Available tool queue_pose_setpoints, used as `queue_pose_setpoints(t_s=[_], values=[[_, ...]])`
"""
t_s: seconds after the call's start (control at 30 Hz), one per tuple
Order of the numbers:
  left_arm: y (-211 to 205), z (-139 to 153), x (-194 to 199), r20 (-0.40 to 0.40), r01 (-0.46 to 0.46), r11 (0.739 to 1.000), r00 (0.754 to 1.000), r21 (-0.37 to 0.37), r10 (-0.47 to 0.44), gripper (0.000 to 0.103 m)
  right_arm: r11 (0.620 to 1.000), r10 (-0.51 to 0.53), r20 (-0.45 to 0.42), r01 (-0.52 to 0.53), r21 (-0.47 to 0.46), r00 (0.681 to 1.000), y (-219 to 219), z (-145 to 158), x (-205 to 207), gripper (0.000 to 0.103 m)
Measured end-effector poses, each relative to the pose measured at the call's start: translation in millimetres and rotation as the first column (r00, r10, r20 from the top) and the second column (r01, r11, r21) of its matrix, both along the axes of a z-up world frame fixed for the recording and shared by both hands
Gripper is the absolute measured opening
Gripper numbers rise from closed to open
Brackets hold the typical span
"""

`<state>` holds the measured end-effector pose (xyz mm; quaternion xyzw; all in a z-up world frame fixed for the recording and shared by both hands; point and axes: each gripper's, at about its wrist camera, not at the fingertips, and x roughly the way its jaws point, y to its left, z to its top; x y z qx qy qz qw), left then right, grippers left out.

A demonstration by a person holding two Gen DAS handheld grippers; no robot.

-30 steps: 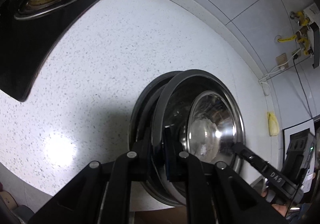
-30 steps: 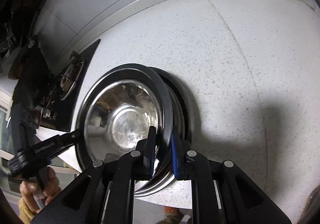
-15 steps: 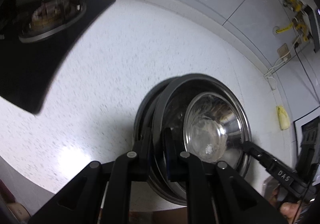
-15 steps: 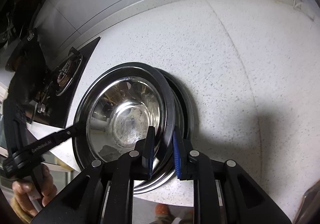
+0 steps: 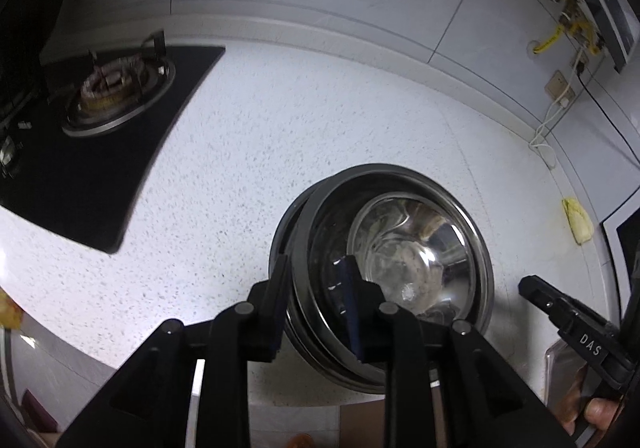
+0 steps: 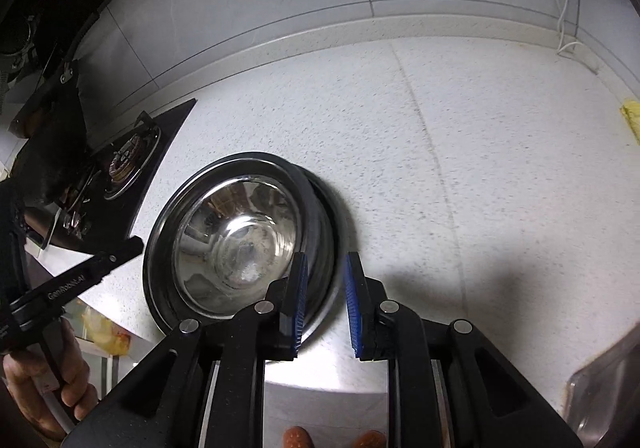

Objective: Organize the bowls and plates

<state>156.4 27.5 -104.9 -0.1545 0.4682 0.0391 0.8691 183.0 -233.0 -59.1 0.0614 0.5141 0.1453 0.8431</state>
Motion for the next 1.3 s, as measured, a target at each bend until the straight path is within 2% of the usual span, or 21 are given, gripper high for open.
queue_pose_setpoints(t_s=[0.1, 0.17, 0.3, 0.43, 0.5, 0.63, 0.97, 1.13, 1.3], values=[[-8, 10, -10, 0.021, 0.001, 1.000, 1.000, 0.030, -0.002, 0.024, 1.000, -0.008, 0.018, 0.008, -0.016, 1.000, -11, 6, -7, 0.019], [-13, 17, -17, 0.037, 0.004, 0.999, 0.999, 0.047, -0.006, 0.024, 0.999, -0.015, 0.038, 0.017, -0.035, 0.999, -18, 11, -13, 0.029], [-17, 28, -28, 0.062, 0.005, 0.997, 0.998, 0.078, -0.010, 0.024, 0.998, -0.016, 0.074, 0.020, -0.055, 0.997, -29, 21, -22, 0.037], [-21, 38, -41, 0.097, 0.003, 0.994, 0.995, 0.109, -0.014, 0.024, 0.999, -0.009, 0.108, 0.013, -0.043, 0.994, -38, 33, -33, 0.052], [-22, 44, -48, 0.113, -0.005, 0.992, 0.994, 0.125, -0.009, 0.024, 0.999, -0.003, 0.124, 0.008, -0.042, 0.992, -41, 39, -41, 0.054], [-23, 54, -58, 0.139, -0.007, 0.990, 0.990, 0.139, -0.012, 0.024, 0.999, -0.001, 0.159, 0.008, -0.045, 0.987, -46, 50, -52, 0.065], [-30, 85, -84, 0.209, 0.000, 0.983, 0.977, 0.184, -0.039, 0.024, 0.999, -0.025, 0.207, 0.031, -0.022, 0.978, -63, 69, -76, 0.078], [-32, 102, -106, 0.250, 0.023, 0.984, 0.966, 0.178, -0.067, 0.024, 0.999, -0.036, 0.240, 0.044, -0.025, 0.970, -67, 78, -92, 0.081], [-35, 116, -124, 0.282, 0.050, 0.977, 0.953, 0.208, -0.108, 0.024, 0.998, -0.049, 0.277, 0.061, -0.033, 0.960, -75, 92, -110, 0.086]])
